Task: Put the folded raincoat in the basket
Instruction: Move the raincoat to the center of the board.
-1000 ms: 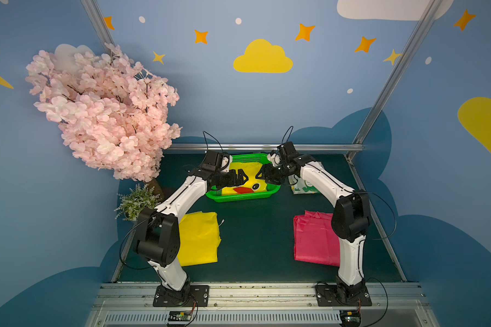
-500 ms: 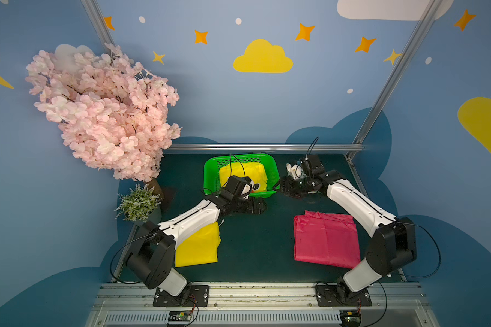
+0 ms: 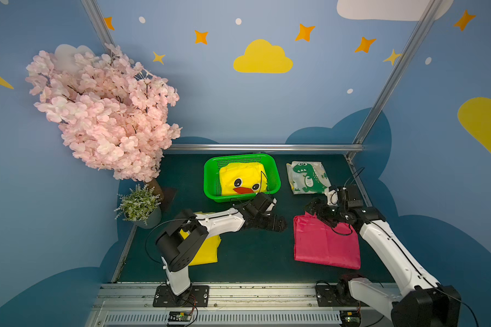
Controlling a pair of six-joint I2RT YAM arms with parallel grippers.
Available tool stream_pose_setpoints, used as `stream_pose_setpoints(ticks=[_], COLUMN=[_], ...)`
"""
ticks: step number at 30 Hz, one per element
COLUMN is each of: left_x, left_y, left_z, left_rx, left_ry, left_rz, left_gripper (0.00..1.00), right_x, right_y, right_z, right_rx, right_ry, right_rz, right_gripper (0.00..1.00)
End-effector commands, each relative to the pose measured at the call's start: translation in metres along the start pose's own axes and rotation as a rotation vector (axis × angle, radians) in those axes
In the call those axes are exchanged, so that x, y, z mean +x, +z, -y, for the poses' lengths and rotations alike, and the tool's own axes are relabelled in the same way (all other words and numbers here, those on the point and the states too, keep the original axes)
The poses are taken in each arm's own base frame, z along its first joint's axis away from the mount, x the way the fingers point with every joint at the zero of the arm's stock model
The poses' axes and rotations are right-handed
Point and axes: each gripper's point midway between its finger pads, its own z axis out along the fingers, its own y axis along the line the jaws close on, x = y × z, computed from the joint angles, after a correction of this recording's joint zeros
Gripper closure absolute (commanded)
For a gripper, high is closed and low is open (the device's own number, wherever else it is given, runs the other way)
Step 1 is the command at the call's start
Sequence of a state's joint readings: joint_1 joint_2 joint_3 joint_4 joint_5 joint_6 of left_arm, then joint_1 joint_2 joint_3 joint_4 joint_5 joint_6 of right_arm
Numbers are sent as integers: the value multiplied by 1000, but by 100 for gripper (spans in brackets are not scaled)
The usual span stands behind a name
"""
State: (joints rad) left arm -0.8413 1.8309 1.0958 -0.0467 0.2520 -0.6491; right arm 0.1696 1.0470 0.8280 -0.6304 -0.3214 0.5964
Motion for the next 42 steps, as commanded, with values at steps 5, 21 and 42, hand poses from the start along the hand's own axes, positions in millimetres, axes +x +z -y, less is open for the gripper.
stream_pose_setpoints(ticks=[5, 21, 42], left_x=[-3, 17, 18], left_y=[37, 86, 75], left_z=[32, 58, 48], left_rx=[119, 220, 228], left_ry=[8, -13, -55], left_rz=[-39, -125, -106], left_gripper=[0, 8, 98], right_x=[0, 2, -4], right_y=[-11, -3, 0], right_z=[34, 23, 11], right_rx=[53, -26, -67], right_ry=[130, 180, 176], right_rz=[48, -12, -42], right_gripper=[12, 12, 12])
